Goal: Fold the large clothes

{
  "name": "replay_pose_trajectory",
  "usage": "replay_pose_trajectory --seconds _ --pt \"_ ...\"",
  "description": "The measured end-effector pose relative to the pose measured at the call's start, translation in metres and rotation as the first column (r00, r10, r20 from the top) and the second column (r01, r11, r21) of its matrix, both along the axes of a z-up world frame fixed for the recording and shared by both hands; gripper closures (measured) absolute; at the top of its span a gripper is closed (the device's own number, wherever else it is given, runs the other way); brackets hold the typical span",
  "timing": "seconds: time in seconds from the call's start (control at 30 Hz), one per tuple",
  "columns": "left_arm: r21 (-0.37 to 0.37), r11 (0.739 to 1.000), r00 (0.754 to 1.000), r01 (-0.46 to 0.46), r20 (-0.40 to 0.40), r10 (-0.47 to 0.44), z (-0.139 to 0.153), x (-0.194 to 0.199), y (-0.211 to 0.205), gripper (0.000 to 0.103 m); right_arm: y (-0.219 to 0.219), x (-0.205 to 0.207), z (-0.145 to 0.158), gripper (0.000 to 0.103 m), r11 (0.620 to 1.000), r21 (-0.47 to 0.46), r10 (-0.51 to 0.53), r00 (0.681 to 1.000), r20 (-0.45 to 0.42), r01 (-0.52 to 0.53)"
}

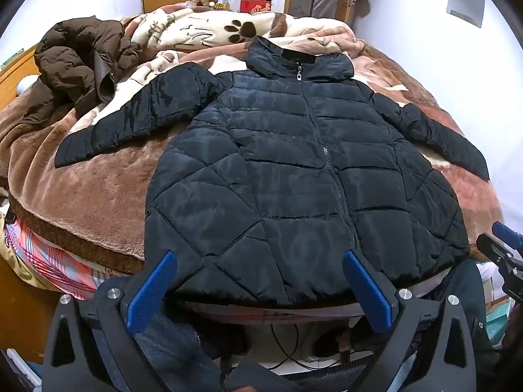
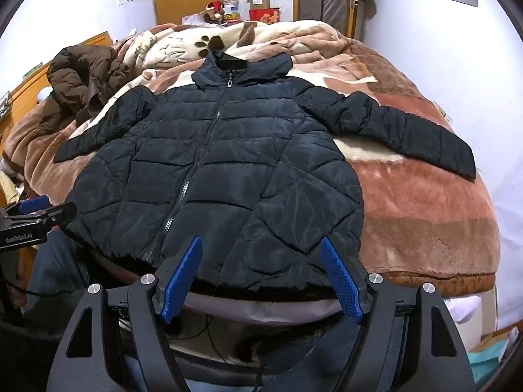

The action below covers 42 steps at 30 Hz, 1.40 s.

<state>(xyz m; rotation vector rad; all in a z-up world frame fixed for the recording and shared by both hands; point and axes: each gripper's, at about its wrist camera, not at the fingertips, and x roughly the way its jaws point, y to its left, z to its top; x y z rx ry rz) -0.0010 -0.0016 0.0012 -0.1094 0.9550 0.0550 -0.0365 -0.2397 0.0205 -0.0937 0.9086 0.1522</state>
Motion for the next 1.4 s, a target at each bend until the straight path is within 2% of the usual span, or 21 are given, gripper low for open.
replay_pose_trajectory --seconds 0.03,0.17,0.43,1.4 --pt "-0.020 1.000 1.000 -0.004 -0.004 0.004 -0.0001 -0.0001 0.0020 0.000 0.0002 0.0000 -0.0002 0.028 1.000 0.000 0.000 1.000 -0.001 0.000" --pt "-0.023 1.000 1.000 -0.001 -0.009 0.000 0.0005 -0.0020 0.0035 0.000 0.0012 -0.0002 -0.0011 0.028 1.000 0.004 0.003 1.000 -0.004 -0.003" --pt "-0.013 1.000 1.000 -0.009 -0.005 0.009 0.0061 -0.0044 -0.0017 0.000 0.0028 -0.0007 -0.0022 0.028 1.000 0.005 0.003 1.000 -0.008 -0.003" --pt "-0.017 1.000 1.000 0.002 -0.014 -0.002 -0.0021 -0.0010 -0.0045 0.000 0.0032 0.0003 -0.0050 0.028 1.000 0.010 0.005 1.000 -0.019 -0.005"
